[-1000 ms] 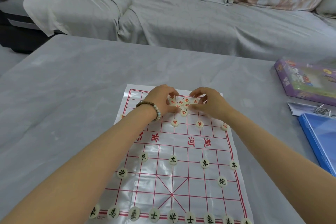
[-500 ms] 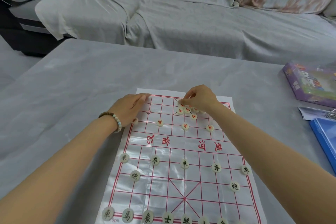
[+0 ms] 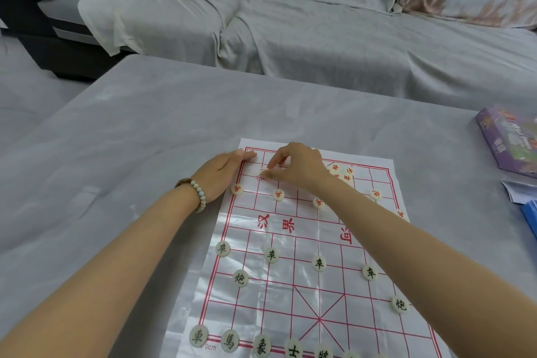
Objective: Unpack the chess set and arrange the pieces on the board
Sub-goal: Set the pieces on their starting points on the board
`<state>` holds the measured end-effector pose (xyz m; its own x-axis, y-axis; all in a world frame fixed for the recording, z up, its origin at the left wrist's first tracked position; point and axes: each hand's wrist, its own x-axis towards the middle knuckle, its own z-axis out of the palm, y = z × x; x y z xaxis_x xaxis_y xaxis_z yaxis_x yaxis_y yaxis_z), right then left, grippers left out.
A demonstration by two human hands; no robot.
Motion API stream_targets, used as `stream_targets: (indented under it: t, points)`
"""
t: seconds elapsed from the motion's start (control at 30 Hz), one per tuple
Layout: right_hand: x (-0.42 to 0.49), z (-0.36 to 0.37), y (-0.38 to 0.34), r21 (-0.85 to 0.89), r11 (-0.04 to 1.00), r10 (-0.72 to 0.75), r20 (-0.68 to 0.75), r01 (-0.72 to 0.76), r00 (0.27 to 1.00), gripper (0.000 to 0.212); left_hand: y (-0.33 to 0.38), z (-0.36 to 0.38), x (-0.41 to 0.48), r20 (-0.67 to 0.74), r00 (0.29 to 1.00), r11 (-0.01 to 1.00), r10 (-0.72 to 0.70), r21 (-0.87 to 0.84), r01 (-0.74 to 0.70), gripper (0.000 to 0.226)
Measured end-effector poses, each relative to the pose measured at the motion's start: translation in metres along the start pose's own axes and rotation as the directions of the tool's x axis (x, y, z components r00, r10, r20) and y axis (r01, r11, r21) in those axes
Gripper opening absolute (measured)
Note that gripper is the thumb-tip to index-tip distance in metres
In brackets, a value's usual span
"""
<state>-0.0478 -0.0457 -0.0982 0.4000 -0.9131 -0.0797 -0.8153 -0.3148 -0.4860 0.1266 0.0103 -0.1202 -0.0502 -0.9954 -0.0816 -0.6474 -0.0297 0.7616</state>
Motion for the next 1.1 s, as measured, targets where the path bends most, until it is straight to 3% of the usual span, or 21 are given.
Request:
stream_targets:
  t: [0.67,0.83,1.0,1.1]
  points:
    - [-0.010,0.011,-0.004,0.009,0.999,-0.053,-0.042,0.054,0.998,0.022,-0.005,0.003,0.002,-0.001,1.000,0.999,-0.012,0.051,0.012,0.046]
    - [-0.017,-0.022,0.013,0.127,0.990,-0.040,-0.116,0.055,0.992,0.019,0.005,0.000,0.003,0.012,1.000,0.999,-0.021,0.028,0.021,0.046]
    - [-0.035,-0.078,0.068,0.199,0.979,0.072,-0.195,-0.033,0.978,0.015,0.026,0.003,0.013,-0.017,0.999,0.990,0.042,0.134,-0.039,0.039]
    - [-0.044,-0.090,0.097,0.212,0.968,0.167,-0.130,-0.137,0.977,0.016,0.047,0.016,0.020,0.022,0.996,0.981,0.087,0.170,-0.090,0.031]
